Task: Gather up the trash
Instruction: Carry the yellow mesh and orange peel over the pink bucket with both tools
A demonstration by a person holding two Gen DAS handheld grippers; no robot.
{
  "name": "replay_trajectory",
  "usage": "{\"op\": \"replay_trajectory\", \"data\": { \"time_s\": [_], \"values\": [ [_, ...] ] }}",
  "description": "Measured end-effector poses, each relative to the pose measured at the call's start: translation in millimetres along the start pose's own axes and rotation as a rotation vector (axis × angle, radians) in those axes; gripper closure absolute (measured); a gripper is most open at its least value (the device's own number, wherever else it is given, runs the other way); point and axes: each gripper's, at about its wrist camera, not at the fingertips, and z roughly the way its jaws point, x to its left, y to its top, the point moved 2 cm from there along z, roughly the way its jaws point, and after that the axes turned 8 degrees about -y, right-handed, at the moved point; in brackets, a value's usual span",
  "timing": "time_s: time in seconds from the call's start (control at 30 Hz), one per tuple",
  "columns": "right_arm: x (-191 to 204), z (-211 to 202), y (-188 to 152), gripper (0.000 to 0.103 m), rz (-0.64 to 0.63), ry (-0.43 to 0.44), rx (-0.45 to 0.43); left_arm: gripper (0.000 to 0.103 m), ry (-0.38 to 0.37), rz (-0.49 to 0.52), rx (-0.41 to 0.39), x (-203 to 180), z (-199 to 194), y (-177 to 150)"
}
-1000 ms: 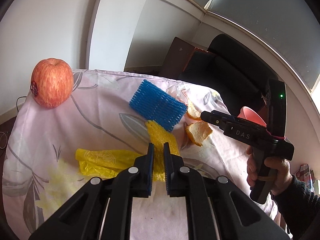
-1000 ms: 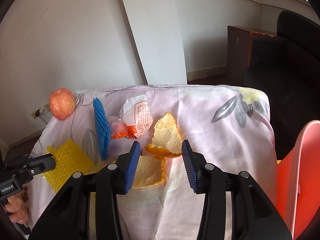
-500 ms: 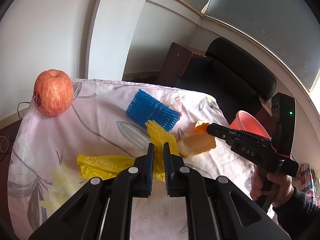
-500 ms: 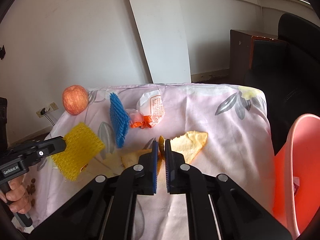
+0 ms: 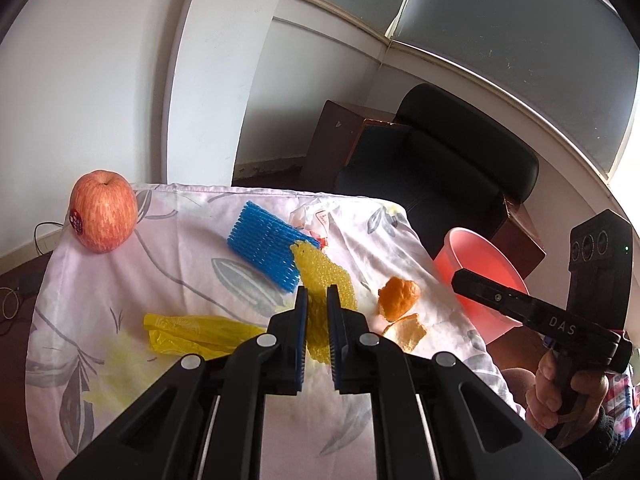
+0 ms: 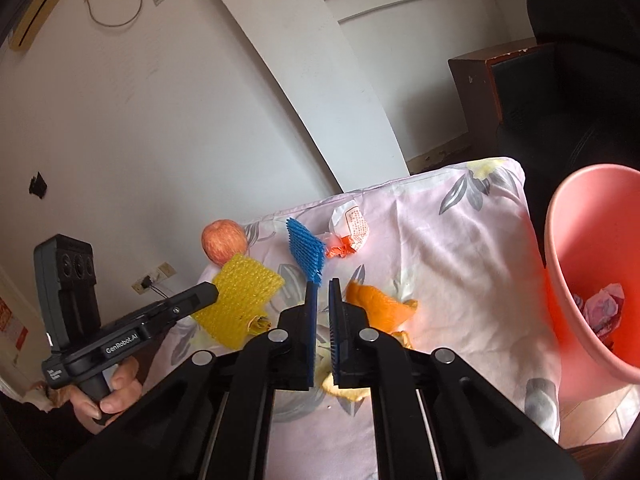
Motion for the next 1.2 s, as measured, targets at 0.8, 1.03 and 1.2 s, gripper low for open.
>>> {"op": "replay_trajectory", "data": {
  "time_s": [0.8, 1.03, 1.2],
  "values": [
    [-42.7, 42.8, -16.3, 0.063, 0.025, -0.141, 0.123, 0.094, 0.007, 0.009, 0.054, -22.2, 4.7, -14.3],
    [-40.0, 66.1, -13.4, 0.085, -0.021, -0.137, 0.132, 0.094, 0.025, -0.005, 0.064, -20.8, 12.0, -9.9],
    [-38.1, 57.4, -10.4, 0.098, -0.018, -0.119, 0.111, 0.094, 0.043, 0.003, 0.062, -24.9, 12.0, -3.5]
  ]
}}
